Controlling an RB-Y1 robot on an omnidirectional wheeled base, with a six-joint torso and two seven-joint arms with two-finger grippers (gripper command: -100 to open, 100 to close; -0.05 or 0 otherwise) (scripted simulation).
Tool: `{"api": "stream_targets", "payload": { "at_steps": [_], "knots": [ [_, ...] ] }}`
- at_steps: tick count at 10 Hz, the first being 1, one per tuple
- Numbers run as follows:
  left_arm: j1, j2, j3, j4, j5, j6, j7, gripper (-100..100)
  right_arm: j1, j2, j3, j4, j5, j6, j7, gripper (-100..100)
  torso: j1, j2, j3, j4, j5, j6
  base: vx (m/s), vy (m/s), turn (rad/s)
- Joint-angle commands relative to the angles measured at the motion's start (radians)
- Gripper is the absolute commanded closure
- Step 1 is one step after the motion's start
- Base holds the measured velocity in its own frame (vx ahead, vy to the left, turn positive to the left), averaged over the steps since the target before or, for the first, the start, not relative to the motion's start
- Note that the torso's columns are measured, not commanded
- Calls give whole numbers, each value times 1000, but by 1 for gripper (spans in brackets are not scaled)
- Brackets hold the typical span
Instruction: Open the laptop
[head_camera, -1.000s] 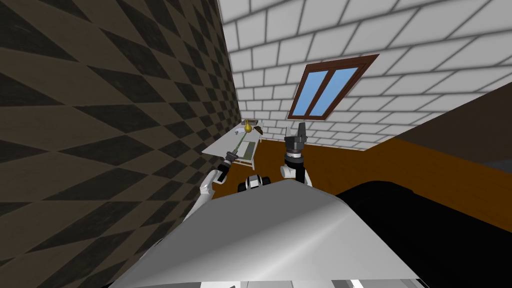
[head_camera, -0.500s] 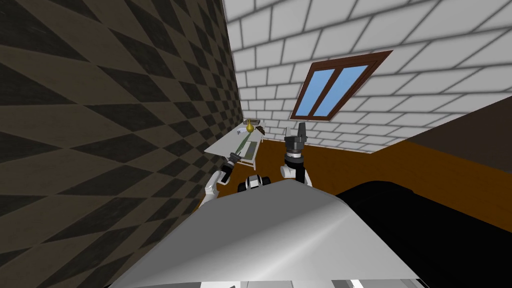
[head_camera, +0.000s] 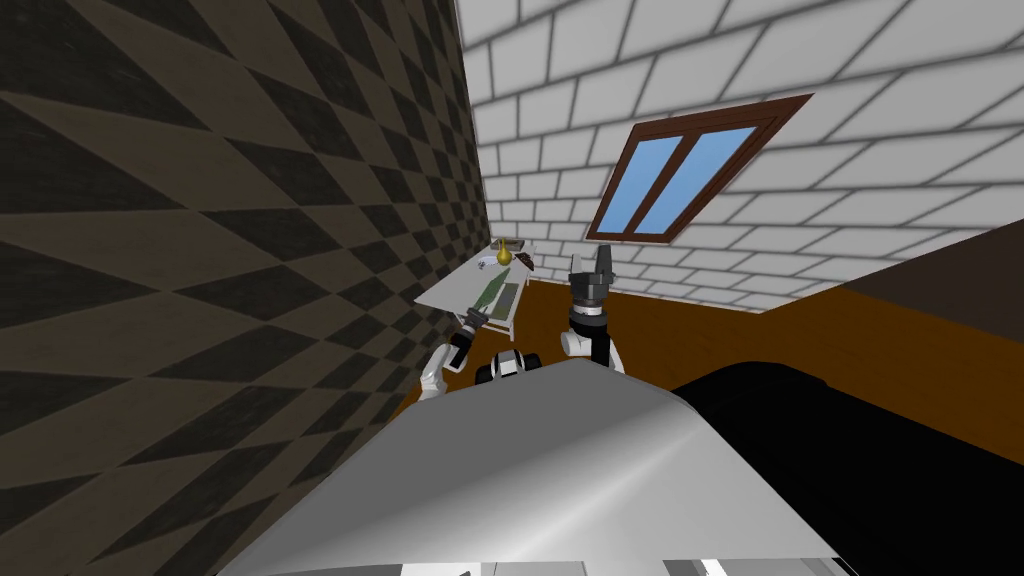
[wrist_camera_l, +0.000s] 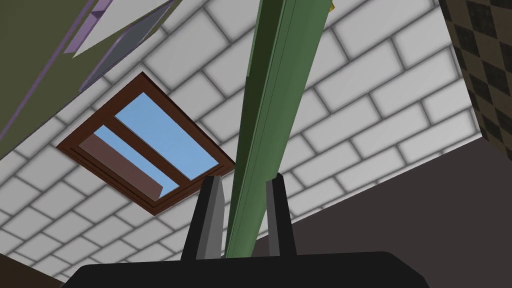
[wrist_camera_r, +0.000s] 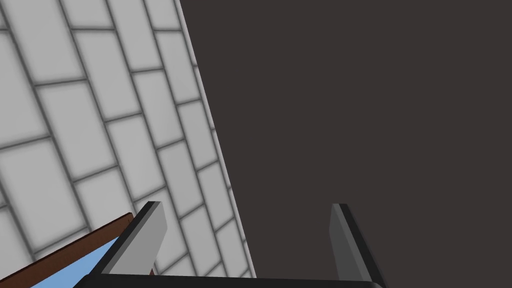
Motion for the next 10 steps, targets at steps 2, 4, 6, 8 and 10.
{"api": "stream_targets", "payload": {
  "at_steps": [2,4,6,8,10],
  "knots": [
    [17,-44,7,44,-18,-18,-98,100,0,0,0,0,0,0,0,0,-2,2,1,1,-1,0,27,19,76],
    [-10,-35,-3,34,-22,10,-75,-100,0,0,0,0,0,0,0,0,-2,3,2,3,-1,1,-9,17,-73],
    [-34,-24,-5,36,-27,45,-53,-100,0,0,0,0,0,0,0,0,-6,15,8,9,-2,4,-88,50,-175],
    [-81,-3,-9,40,-36,111,-8,-100,0,0,0,0,0,0,0,0,-10,15,8,9,-3,4,-82,30,-157],
    [-105,7,-11,42,-41,149,15,-100,0,0,0,0,0,0,0,0,-8,15,8,10,-3,4,-100,43,-179]
  ]
}}
